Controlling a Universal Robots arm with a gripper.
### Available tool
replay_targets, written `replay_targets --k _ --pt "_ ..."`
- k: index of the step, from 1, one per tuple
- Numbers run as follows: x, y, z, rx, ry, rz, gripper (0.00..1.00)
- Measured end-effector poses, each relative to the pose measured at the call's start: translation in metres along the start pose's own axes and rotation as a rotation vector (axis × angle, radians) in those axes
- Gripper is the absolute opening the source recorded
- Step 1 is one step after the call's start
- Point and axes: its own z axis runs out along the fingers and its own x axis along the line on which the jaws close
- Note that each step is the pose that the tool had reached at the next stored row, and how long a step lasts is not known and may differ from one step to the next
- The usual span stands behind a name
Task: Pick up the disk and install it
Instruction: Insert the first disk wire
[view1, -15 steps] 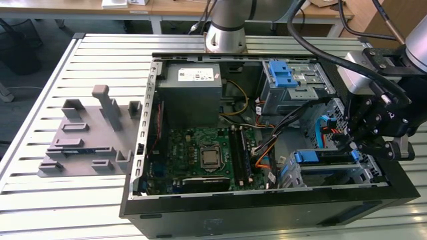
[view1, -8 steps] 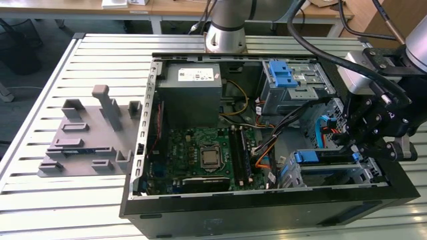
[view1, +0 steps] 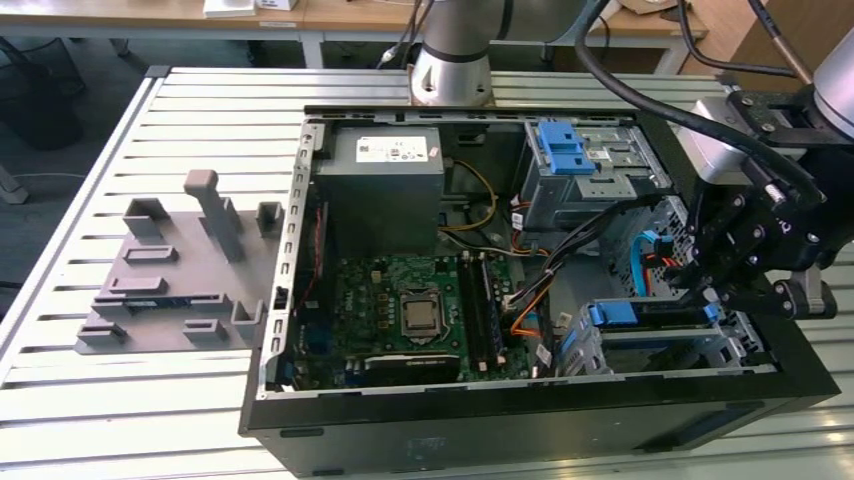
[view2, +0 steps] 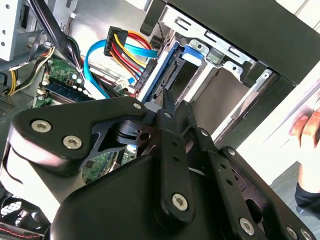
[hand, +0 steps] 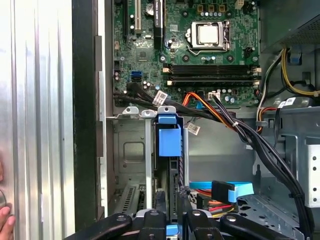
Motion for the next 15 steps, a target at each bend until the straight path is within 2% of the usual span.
replay_targets --k 3,10,15 --pt "-0.0044 0.0 0.0003 0.0 -0.0007 0.0 0.24" --pt "-0.008 -0.0002 -0.0017 -0.0006 -0.0009 0.0 0.24" --pt "-0.0137 -0.003 -0.0015 -0.0013 -0.0009 0.0 0.24"
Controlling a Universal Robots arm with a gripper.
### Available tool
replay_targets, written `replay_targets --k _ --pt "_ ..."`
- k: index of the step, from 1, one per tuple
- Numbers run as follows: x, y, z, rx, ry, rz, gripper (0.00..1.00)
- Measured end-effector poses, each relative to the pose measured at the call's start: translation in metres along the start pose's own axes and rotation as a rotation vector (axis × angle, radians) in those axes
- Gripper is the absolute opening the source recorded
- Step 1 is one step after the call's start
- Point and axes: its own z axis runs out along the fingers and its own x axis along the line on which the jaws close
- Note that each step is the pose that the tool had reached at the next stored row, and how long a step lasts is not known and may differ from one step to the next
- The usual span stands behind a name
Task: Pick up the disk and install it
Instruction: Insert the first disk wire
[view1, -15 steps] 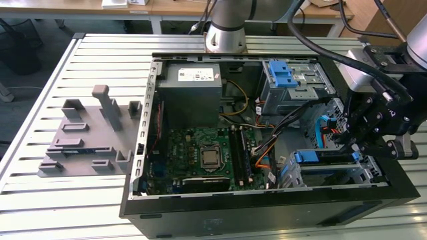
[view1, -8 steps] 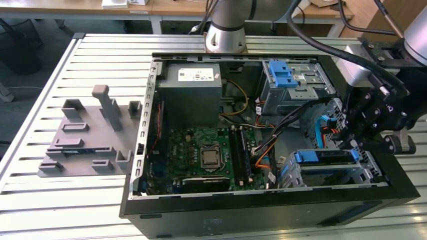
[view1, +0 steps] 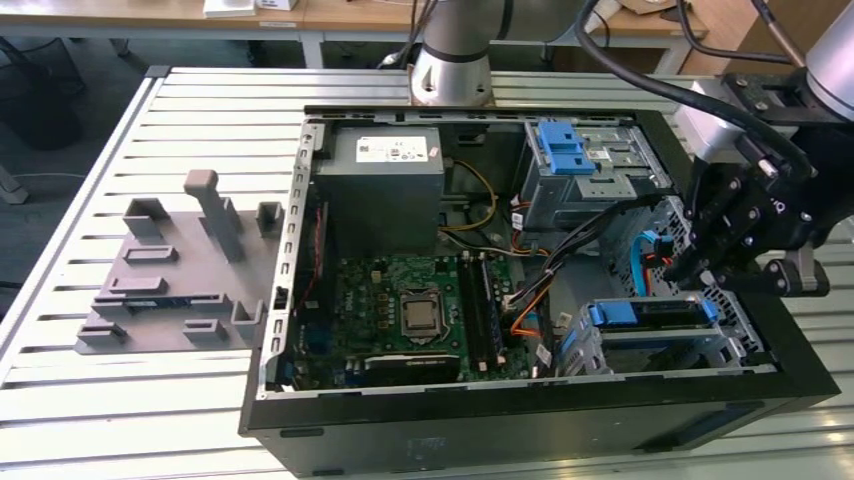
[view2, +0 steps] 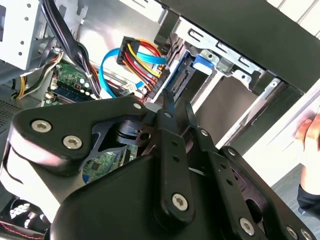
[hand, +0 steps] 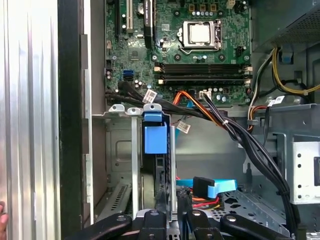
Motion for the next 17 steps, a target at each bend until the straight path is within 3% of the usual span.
replay_targets --k 17 --pt "-0.0113 -0.0008 0.0048 -0.0001 -0.0006 0.0 0.24"
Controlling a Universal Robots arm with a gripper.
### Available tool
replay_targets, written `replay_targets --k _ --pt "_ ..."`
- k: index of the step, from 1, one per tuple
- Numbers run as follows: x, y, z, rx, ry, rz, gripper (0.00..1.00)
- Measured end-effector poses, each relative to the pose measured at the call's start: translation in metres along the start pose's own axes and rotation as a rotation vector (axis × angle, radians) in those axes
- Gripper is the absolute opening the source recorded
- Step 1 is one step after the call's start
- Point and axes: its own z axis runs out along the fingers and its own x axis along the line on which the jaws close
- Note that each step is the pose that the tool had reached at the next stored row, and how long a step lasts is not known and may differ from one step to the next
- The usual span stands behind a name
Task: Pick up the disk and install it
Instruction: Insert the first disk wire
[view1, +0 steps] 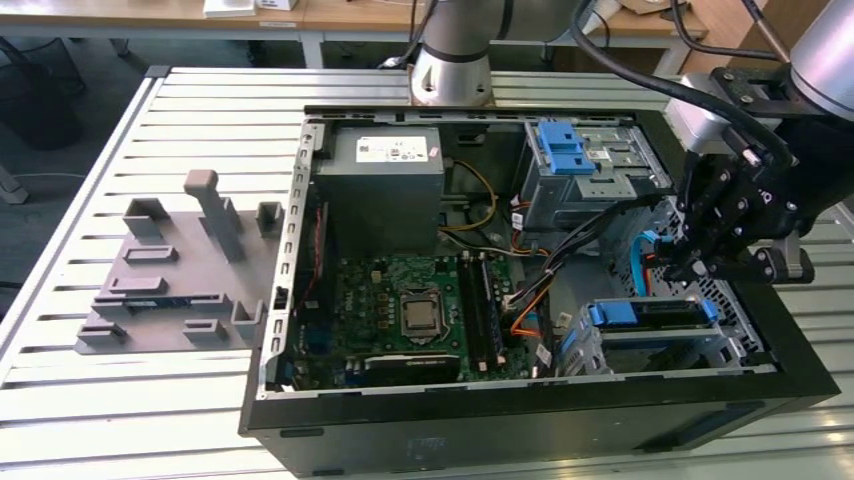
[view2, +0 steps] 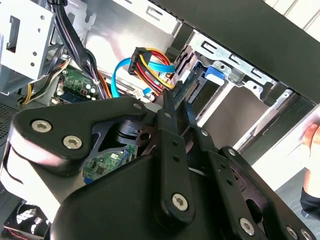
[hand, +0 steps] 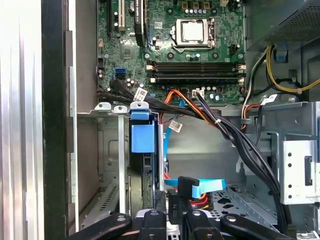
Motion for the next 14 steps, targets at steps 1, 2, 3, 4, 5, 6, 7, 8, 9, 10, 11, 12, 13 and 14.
replay_targets --k 1,2,3,4,5,6,7,8,9,10,11,12,13,14 --pt "-0.0003 0.0 0.0007 0.0 -0.0002 0.0 0.24" --pt "-0.0005 0.0 0.0015 0.0 -0.0003 0.0 0.24" --pt "-0.0008 0.0 0.0021 0.0 -0.0003 0.0 0.24" --pt "-0.001 0.0 0.0027 0.0 -0.0002 0.0 0.24" --pt "-0.0012 0.0 0.0032 0.0 -0.0001 0.0 0.24" --pt "-0.0014 0.0 0.0039 0.0 0.0 0.0 0.24" --pt "-0.0016 0.0 0.0045 0.0 0.0 0.0 0.24" --pt "-0.0017 0.0 0.0051 0.0 0.0001 0.0 0.24" --pt "-0.0018 0.0 0.0057 0.0 0.0001 0.0 0.24" --pt "-0.002 -0.0001 0.0063 0.0 0.0 0.0 0.24" --pt "-0.0021 -0.0003 0.0067 0.0 0.0 0.0 0.24" --pt "-0.0022 -0.0004 0.0071 0.0 0.0 0.0 0.22" --pt "-0.0023 -0.0006 0.0074 0.0 0.0 0.0 0.22" --pt "-0.0023 -0.0007 0.0077 0.0 0.0 0.0 0.16"
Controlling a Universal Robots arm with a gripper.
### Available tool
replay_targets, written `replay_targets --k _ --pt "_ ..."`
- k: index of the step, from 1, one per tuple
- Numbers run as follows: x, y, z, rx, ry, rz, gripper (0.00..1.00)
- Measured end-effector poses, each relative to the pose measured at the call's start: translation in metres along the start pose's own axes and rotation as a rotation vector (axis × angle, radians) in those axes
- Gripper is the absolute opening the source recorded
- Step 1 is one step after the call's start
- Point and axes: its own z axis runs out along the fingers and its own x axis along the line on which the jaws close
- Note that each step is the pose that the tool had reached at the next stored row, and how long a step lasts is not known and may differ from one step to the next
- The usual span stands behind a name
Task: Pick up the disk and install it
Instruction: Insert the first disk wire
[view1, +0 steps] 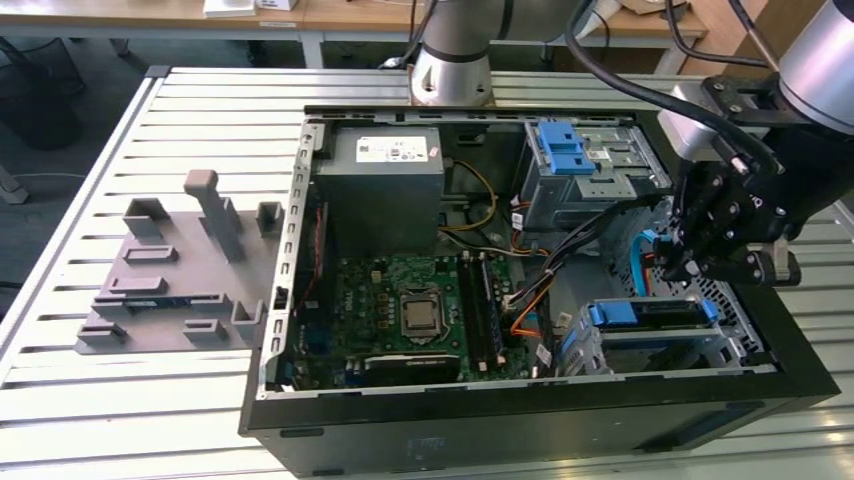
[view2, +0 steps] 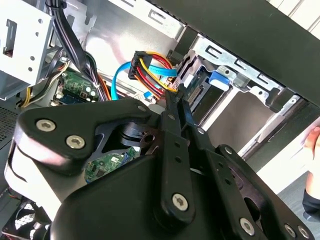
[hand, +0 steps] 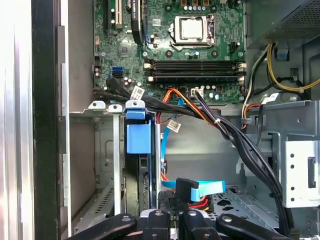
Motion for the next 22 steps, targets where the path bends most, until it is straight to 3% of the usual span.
replay_targets --k 7,17,22 --pt "-0.0008 -0.0011 0.0006 -0.0009 -0.0005 0.037 0.16" --pt "0.0145 -0.0018 0.0015 -0.0008 -0.0006 0.042 0.16" --pt "0.0154 -0.0017 0.003 -0.0008 -0.0007 0.044 0.16"
